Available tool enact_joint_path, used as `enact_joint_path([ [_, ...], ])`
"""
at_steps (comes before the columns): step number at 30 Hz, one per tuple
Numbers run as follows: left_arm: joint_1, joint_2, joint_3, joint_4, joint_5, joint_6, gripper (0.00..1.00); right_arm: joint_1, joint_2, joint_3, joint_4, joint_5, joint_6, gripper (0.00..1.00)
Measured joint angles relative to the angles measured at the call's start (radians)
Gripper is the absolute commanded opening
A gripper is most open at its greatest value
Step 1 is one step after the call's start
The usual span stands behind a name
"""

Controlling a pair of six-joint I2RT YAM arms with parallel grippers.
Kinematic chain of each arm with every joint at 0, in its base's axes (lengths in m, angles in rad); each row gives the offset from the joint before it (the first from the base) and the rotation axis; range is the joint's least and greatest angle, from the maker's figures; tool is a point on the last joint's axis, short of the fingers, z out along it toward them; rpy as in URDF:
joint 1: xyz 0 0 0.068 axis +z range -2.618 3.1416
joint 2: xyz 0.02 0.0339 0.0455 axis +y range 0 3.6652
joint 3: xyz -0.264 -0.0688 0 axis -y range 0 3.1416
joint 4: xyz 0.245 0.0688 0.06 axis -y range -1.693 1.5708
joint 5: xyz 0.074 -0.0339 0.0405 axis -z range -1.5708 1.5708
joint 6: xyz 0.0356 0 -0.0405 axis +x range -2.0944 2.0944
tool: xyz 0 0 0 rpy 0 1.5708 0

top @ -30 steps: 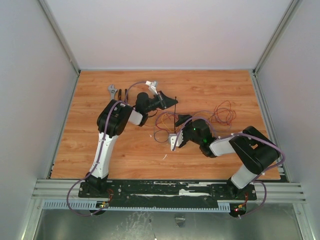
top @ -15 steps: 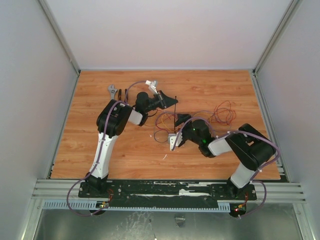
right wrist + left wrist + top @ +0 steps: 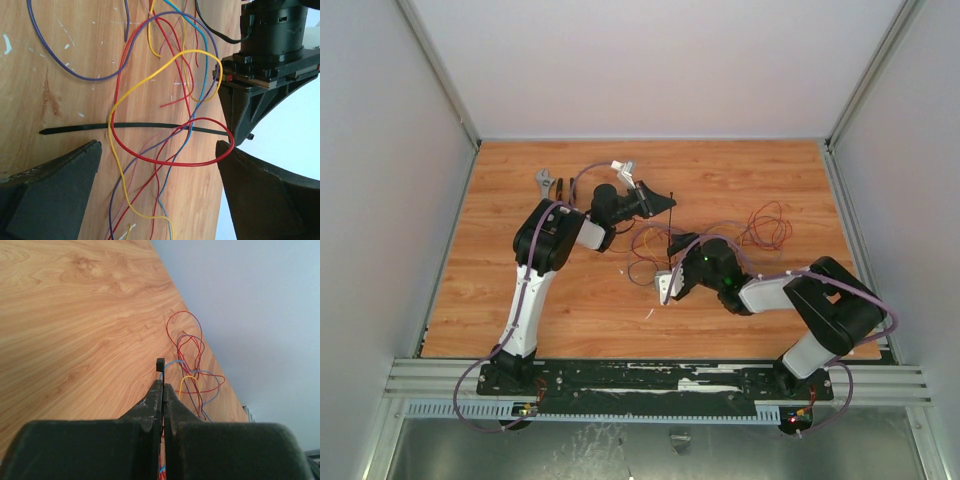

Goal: Zip-tie the wires
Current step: Tie the cable at the center of the board.

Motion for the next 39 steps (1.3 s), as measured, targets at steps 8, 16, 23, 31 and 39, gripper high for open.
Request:
enact_joint_path([
  [8,0.0,0.0,0.0,-0.005,-0.003,0.0,0.0,0.007,0.051,0.062,-0.021,-0.015,0.008,0.99],
  [16,0.0,0.0,0.0,-0.005,-0.004,0.0,0.0,-0.002,0.143,0.101,0.088,0.01,0.007,0.99],
  [23,0.0,0.0,0.0,-0.005,-0.006,0.0,0.0,-0.034,0.196,0.159,0.101,0.03,0.006,0.99],
  [31,-0.001,0.0,-0.004,-0.005,-0.011,0.0,0.0,-0.082,0.253,0.227,0.114,0.042,-0.003,0.99],
  [39,-0.002,0.0,-0.004,-0.005,-0.012,0.0,0.0,-0.103,0.279,0.25,0.164,0.049,0.0,0.99],
])
